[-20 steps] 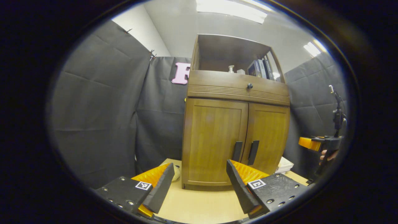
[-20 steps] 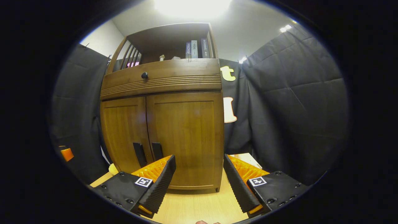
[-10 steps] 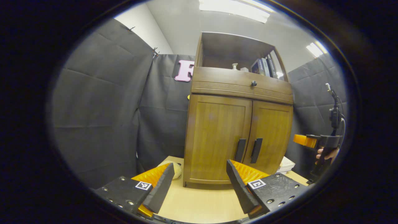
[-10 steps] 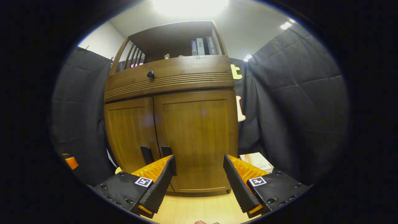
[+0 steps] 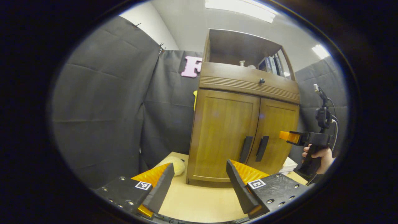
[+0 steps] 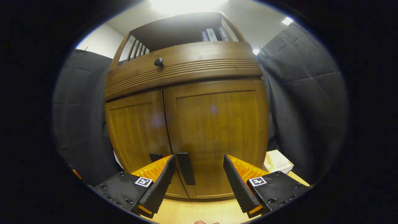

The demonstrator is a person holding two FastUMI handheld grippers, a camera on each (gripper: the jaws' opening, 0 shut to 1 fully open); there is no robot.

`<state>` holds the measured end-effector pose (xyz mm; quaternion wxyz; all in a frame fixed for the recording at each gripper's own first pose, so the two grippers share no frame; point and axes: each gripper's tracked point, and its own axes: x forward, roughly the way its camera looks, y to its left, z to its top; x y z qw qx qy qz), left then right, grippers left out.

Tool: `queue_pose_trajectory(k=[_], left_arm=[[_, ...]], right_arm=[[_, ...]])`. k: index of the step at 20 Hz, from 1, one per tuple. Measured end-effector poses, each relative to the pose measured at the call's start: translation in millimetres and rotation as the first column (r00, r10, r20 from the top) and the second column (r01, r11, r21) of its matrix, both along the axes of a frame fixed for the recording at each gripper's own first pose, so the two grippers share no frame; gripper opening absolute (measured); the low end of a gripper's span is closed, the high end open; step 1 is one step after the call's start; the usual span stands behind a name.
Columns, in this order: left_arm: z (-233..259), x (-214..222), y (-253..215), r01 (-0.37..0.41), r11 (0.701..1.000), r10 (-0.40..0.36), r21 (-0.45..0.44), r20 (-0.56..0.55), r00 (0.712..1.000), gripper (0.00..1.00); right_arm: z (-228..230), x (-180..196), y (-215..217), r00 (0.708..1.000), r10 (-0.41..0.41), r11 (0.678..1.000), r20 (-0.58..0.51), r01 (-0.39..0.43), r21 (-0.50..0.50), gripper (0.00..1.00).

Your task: Open the right door of the double-door shoe cabinet with the right hand, and open the left door with the left hand.

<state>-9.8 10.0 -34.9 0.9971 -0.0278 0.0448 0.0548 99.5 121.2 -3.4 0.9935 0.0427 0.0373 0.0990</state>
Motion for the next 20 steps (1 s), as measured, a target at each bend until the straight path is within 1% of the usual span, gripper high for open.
queue_pose_trajectory(k=[1, 2, 6, 9, 11, 16, 19, 20], left_arm=[[-1, -2, 4, -0.013, 1.0, 0.013, 0.009, -0.008, 1.0, 0.97], [-2, -4, 7, -0.024, 1.0, 0.024, 0.016, -0.015, 1.0, 0.97], [-7, -4, 12, -0.069, 0.997, 0.07, 0.037, -0.031, 0.997, 0.98], [-12, -6, 14, -0.109, 0.994, 0.11, 0.032, -0.053, 0.992, 0.98], [-14, -7, 15, -0.132, 0.991, 0.134, 0.032, -0.063, 0.989, 0.98], [-18, -7, 20, -0.156, 0.985, 0.161, 0.069, -0.069, 0.985, 0.98], [-18, -5, 19, -0.157, 0.985, 0.162, 0.076, -0.068, 0.984, 0.98], [-17, -3, 17, -0.157, 0.984, 0.162, 0.079, -0.068, 0.984, 0.98]], right_arm=[[-5, 3, 5, 1.0, 0.007, 1.0, -0.009, -0.007, -0.002, 0.96], [-9, 8, 9, 1.0, 0.011, 1.0, -0.017, -0.011, -0.004, 0.93], [-27, 35, 25, 0.998, 0.035, 0.999, -0.055, -0.036, -0.02, 0.93], [-43, 53, 38, 0.994, 0.06, 0.998, -0.088, -0.063, -0.031, 0.93], [-53, 66, 42, 0.992, 0.056, 0.997, -0.109, -0.062, -0.049, 0.93], [-73, 87, 51, 0.987, 0.048, 0.994, -0.15, -0.062, -0.085, 0.93], [-81, 93, 54, 0.986, 0.046, 0.993, -0.158, -0.062, -0.1, 0.93], [-82, 96, 52, 0.987, 0.036, 0.993, -0.159, -0.053, -0.102, 0.88]])
